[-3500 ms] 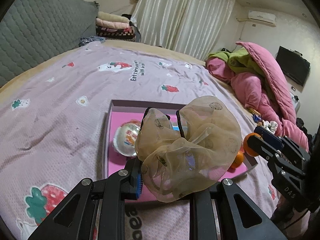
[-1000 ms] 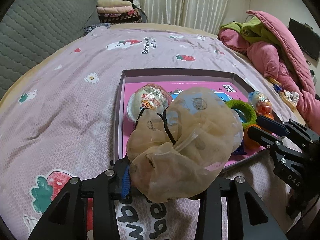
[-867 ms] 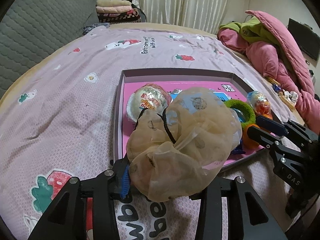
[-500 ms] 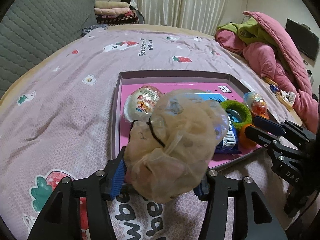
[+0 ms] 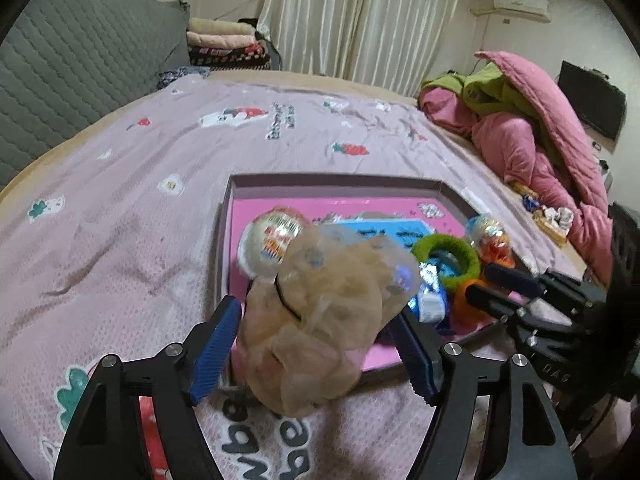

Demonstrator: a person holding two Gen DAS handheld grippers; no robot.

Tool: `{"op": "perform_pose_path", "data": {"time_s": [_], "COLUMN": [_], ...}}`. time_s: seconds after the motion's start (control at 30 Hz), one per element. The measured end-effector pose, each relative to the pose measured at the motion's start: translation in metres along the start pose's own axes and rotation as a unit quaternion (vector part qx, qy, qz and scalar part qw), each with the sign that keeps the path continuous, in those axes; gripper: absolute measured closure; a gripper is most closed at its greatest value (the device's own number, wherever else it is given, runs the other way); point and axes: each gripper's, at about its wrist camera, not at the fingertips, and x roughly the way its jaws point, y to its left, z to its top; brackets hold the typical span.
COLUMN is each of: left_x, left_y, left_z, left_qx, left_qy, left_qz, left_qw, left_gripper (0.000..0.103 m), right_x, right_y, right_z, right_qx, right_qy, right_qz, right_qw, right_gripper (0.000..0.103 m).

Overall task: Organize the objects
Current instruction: 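Open both tools and withdraw them from the tray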

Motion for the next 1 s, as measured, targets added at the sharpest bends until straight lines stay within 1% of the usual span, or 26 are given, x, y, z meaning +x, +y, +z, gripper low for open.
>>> {"op": "perform_pose_path", "data": {"time_s": [0.17, 0.57, 0.63, 0.67, 0.7, 0.83, 0.9, 1.0], "left_x": [0.001, -0.015, -0.017, -0.018, -0.019, -0.023, -0.025, -0.027], "left_y": [-0.003, -0.002, -0.003, -0.003, -0.003, -0.004, -0.004, -0.004], "left_z": [0.007, 0.012, 0.013, 0.013, 0.013, 0.012, 0.012, 0.012], "left_qx": [-0.004, -0.002, -0.001, 0.001, 0.000, 0.001, 0.001, 0.001], "left_qy": [-0.015, -0.051, -0.056, -0.057, -0.059, -0.063, -0.067, -0.073], "left_qz": [-0.007, 0.007, 0.009, 0.010, 0.009, 0.009, 0.009, 0.011], "left_qw": [0.9998, 0.9987, 0.9984, 0.9983, 0.9982, 0.9979, 0.9977, 0.9973], "left_gripper": [0.026, 0.026, 0.026, 0.025, 0.025, 0.025, 0.025, 0.025], "right_x": [0.001, -0.004, -0.007, -0.009, -0.010, -0.015, -0.017, -0.020], "right_y": [0.000, -0.002, -0.002, -0.002, -0.002, 0.001, 0.002, 0.004], "right_z": [0.000, 0.003, 0.004, 0.005, 0.006, 0.009, 0.010, 0.012], "right_qx": [0.003, 0.008, 0.009, 0.010, 0.010, 0.005, 0.003, -0.001], "right_qy": [0.002, -0.010, -0.016, -0.018, -0.021, -0.031, -0.037, -0.046], "right_qz": [0.000, -0.006, -0.007, -0.007, -0.007, -0.008, -0.008, -0.011], "right_qw": [1.000, 1.000, 1.000, 1.000, 1.000, 0.999, 0.999, 0.999], "right_gripper": [0.063, 0.062, 0.056, 0.050, 0.047, 0.045, 0.040, 0.039]}}
